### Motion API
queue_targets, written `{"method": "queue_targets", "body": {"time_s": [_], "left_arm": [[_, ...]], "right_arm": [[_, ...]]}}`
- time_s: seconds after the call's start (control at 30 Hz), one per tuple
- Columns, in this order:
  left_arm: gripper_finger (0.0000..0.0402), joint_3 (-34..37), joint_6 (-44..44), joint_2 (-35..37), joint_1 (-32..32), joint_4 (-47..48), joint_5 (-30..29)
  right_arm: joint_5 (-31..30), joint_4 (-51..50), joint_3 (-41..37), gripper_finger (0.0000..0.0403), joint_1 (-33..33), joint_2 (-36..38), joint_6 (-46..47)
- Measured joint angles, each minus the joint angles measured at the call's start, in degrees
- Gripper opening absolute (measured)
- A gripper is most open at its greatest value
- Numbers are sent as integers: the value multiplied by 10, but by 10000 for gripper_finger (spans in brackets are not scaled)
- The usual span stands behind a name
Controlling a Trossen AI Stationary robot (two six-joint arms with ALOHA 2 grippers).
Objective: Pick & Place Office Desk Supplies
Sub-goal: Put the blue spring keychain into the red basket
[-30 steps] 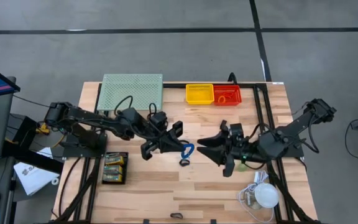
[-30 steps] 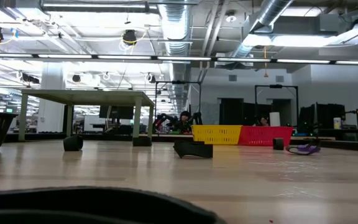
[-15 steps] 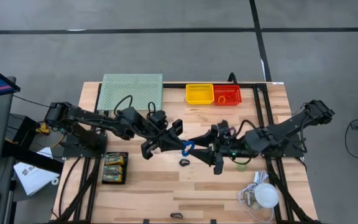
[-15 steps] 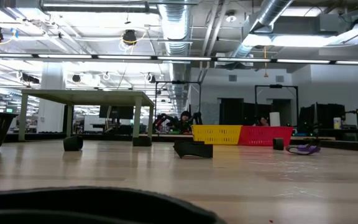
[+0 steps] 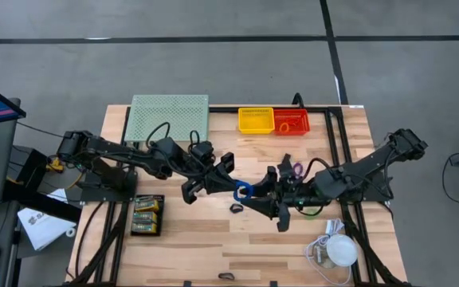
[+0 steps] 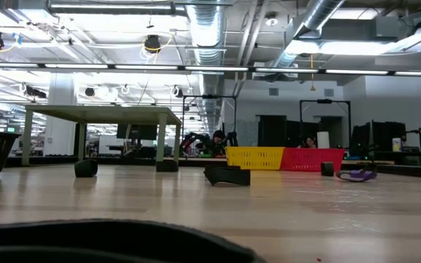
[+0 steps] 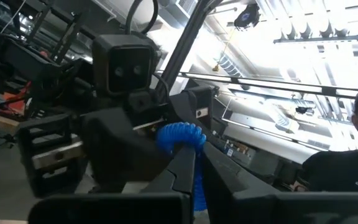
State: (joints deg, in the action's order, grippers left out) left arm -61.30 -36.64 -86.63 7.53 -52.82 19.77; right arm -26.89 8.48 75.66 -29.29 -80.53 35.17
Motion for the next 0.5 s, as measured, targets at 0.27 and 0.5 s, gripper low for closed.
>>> {"method": "queue_targets", "body": {"time_s": [0.27,0.5], "left_arm": [[10,0,3,0,0,7,0],[20,0,3,0,4,23,29]], "right_arm": [[-2,12,0,29,-13,0,-13],[-23,21,0,17,-26,3,-28]]}}
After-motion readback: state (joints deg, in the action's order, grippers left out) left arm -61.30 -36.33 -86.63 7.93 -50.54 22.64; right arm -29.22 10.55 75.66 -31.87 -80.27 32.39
